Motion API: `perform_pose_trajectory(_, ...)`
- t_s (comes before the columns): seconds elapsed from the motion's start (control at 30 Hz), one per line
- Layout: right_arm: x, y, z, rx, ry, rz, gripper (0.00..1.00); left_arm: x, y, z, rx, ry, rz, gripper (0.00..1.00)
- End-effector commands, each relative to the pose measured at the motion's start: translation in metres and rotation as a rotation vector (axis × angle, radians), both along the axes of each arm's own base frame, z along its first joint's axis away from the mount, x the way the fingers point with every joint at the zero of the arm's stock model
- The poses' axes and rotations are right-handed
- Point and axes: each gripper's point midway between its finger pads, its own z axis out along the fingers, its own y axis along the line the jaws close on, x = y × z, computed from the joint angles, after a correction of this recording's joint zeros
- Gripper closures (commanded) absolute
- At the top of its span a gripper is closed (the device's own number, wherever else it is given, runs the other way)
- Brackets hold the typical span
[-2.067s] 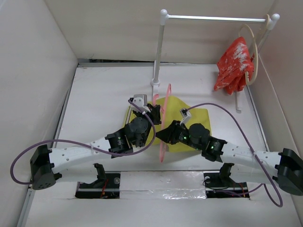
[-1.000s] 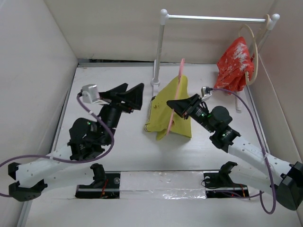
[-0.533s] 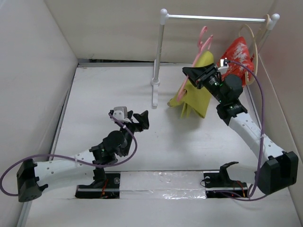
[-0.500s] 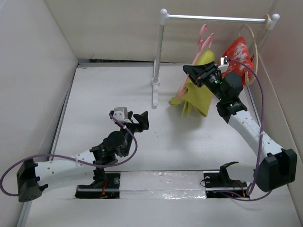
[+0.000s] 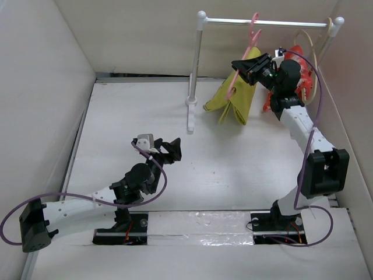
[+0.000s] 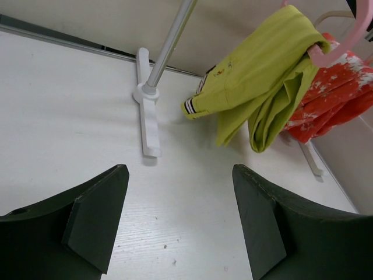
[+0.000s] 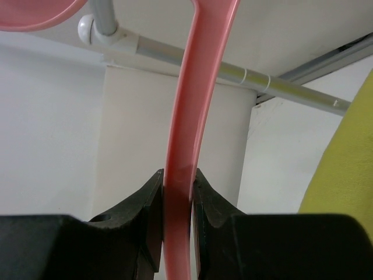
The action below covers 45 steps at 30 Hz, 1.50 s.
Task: Place the trousers on the hanger
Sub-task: Place the hanger at the clothesline, then reset both arms
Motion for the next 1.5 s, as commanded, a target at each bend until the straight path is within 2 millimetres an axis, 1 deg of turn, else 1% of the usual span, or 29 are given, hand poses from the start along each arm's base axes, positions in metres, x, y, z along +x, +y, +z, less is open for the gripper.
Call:
perform_pose_trajectory(0.0,-0.017,-0.008,0.1,-0.008,-0.352,0.037,1.0,-0.001,0.0,0.009,-0.061,-0.017,-0.011,0.31)
perform_pose_trajectory(0.03,-0.015,-0.007,0.102,-0.01,-0.357,0.044,1.0,-0.001,0.0,0.008,-0.058,-0.017,-0.01,0.31)
perform_pose_trajectory(0.07,-0.009,-0.005,0.097,-0.017,-0.348,0.057,1.0,-0.001,0.0,0.008,-0.053,-0.017,-0.011,0.31)
perform_pose_trajectory(0.13,-0.002,-0.008,0.102,-0.022,-0.348,0.052,1.0,-0.001,-0.002,0.008,-0.045,-0.013,-0.017,0.31)
perform_pose_trajectory(0.27,0.014,-0.01,0.089,-0.007,-0.31,0.054,1.0,0.0,-0.001,0.008,-0.039,-0.014,-0.006,0.31)
perform_pose_trajectory(0.43,0.03,-0.008,0.064,-0.009,-0.27,0.06,1.0,-0.001,-0.002,0.009,-0.042,-0.013,-0.018,0.31)
perform_pose_trajectory(0.57,0.032,-0.006,0.051,-0.027,-0.264,0.072,1.0,0.0,-0.002,0.01,-0.039,-0.013,-0.014,0.31)
perform_pose_trajectory(0.6,0.032,-0.006,0.041,-0.032,-0.249,0.074,1.0,0.0,-0.003,0.009,-0.035,-0.01,-0.017,0.31)
perform_pose_trajectory(0.63,0.03,-0.006,0.039,-0.036,-0.259,0.075,0.89,0.0,-0.003,0.009,-0.038,-0.01,-0.02,0.31)
perform_pose_trajectory(0.7,0.024,-0.006,0.035,-0.052,-0.266,0.073,0.73,-0.001,-0.003,0.009,-0.042,-0.013,-0.023,0.31)
perform_pose_trajectory(0.73,0.025,-0.006,0.024,-0.066,-0.239,0.07,0.57,0.0,-0.003,0.009,-0.04,-0.013,-0.02,0.31)
perform_pose_trajectory(0.77,0.021,-0.008,0.025,-0.092,-0.254,0.054,0.52,0.0,-0.003,0.008,-0.035,-0.011,-0.015,0.31)
perform_pose_trajectory(0.8,0.02,-0.01,0.021,-0.106,-0.244,0.038,0.38,0.0,-0.003,0.008,-0.031,-0.008,-0.015,0.31)
perform_pose_trajectory(0.83,0.02,-0.014,0.006,-0.119,-0.2,0.015,0.0,0.0,-0.004,0.007,-0.03,-0.004,-0.016,0.31)
perform_pose_trajectory(0.87,0.021,-0.02,0.003,-0.136,-0.196,-0.033,0.0,0.0,-0.005,0.008,-0.031,-0.004,-0.02,0.31)
perform_pose_trajectory(0.9,0.015,-0.022,0.008,-0.149,-0.211,-0.042,0.0,0.0,-0.005,0.008,-0.032,-0.005,-0.019,0.31)
perform_pose_trajectory(1.03,0.0,-0.025,0.005,-0.201,-0.233,-0.033,0.0,0.001,-0.004,0.008,-0.027,-0.003,-0.016,0.31)
perform_pose_trajectory(1.07,-0.003,-0.026,-0.002,-0.225,-0.232,-0.038,0.0,0.0,-0.005,0.008,-0.027,-0.002,-0.02,0.31)
perform_pose_trajectory(1.1,-0.008,-0.027,-0.002,-0.237,-0.241,-0.042,0.0,0.0,-0.005,0.008,-0.028,-0.002,-0.022,0.31)
perform_pose_trajectory(1.13,-0.019,-0.034,0.008,-0.249,-0.264,-0.065,0.0,0.0,-0.005,0.008,-0.027,-0.005,-0.02,0.31)
perform_pose_trajectory(1.2,-0.032,-0.038,0.002,-0.302,-0.285,-0.083,0.0,0.002,-0.004,0.006,-0.013,-0.01,-0.011,0.3)
perform_pose_trajectory(1.23,-0.049,-0.04,0.014,-0.318,-0.32,-0.099,0.0,0.002,-0.004,0.006,-0.008,-0.01,-0.009,0.3)
perform_pose_trajectory(1.27,-0.056,-0.043,0.015,-0.337,-0.335,-0.114,0.0,0.002,-0.005,0.003,0.002,-0.007,-0.009,0.3)
perform_pose_trajectory(1.3,-0.064,-0.039,0.006,-0.374,-0.346,-0.102,0.0,0.002,-0.009,0.004,0.007,-0.014,-0.03,0.29)
perform_pose_trajectory(1.33,-0.075,-0.036,0.004,-0.393,-0.361,-0.086,0.0,0.001,-0.009,0.002,0.01,-0.014,-0.033,0.29)
perform_pose_trajectory(1.37,-0.096,-0.034,0.015,-0.408,-0.41,-0.08,0.0,0.002,-0.009,-0.003,0.016,-0.009,-0.031,0.29)
perform_pose_trajectory(1.4,-0.108,-0.027,0.011,-0.452,-0.448,-0.054,0.0,0.002,-0.009,-0.002,0.007,-0.017,-0.026,0.28)
perform_pose_trajectory(1.43,-0.117,-0.024,-0.009,-0.482,-0.423,-0.031,0.0,0.002,-0.008,-0.004,0.009,-0.016,-0.02,0.27)
perform_pose_trajectory(1.47,-0.127,-0.023,-0.017,-0.507,-0.425,-0.015,0.0,0.003,-0.008,-0.002,0.003,-0.011,-0.015,0.26)
